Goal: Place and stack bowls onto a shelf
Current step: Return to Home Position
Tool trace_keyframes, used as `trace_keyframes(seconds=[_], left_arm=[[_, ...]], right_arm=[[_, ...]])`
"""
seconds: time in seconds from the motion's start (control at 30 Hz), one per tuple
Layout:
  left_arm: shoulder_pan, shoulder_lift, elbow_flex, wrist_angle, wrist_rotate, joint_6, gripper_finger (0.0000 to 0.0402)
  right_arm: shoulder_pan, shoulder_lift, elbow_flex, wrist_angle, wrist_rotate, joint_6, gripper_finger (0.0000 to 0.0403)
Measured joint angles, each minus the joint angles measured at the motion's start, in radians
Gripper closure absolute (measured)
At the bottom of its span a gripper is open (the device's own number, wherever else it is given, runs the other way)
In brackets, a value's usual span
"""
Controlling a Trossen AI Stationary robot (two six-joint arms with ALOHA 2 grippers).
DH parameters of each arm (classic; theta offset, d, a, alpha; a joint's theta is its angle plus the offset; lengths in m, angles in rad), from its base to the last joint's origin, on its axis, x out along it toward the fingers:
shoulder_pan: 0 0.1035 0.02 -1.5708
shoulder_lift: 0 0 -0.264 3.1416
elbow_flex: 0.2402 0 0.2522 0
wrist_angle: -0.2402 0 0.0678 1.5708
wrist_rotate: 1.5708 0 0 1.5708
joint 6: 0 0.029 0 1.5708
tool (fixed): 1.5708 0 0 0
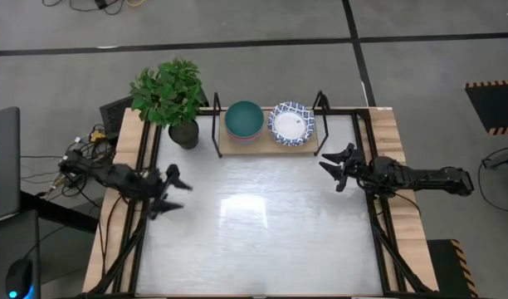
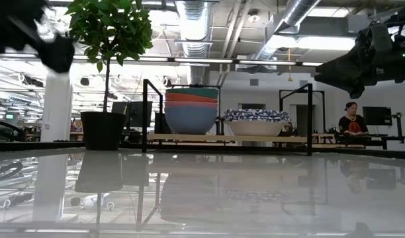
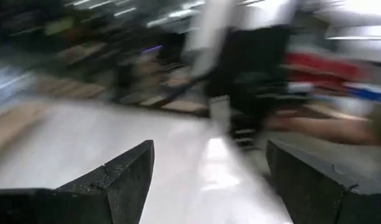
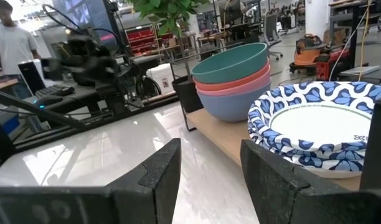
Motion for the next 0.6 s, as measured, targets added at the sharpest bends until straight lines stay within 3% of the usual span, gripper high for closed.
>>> trace_keyframes(seconds=[0.07, 0.13, 0.33, 0.43, 0.6], left_arm=[[0.000, -0.009, 0.006, 0.048, 0.130, 0.042, 0.0109], [0.000, -0.008, 0.007, 0.036, 0.166, 0.078, 0.0109], [0.001, -0.006, -0.026, -0.100, 0.007, -0.005, 0.0109], [-0.001, 0.005, -0.049, -0.019, 0.029, 0.019, 0.0109], [-0.005, 0.004, -0.049, -0.030, 0.045, 0.026, 0.0109]], right_arm=[[0.000, 0.000, 0.000, 0.000, 0.000, -0.001, 0.0211], [0.000, 0.000, 0.000, 0.000, 0.000, -0.001, 0.0211], [0.010, 0.001, 0.000, -0.001, -0.005, 0.000, 0.0211], [0.022, 0.001, -0.001, -0.002, -0.012, 0.000, 0.0211], [0.036, 0.003, -0.001, -0.005, -0.031, 0.000, 0.0211]])
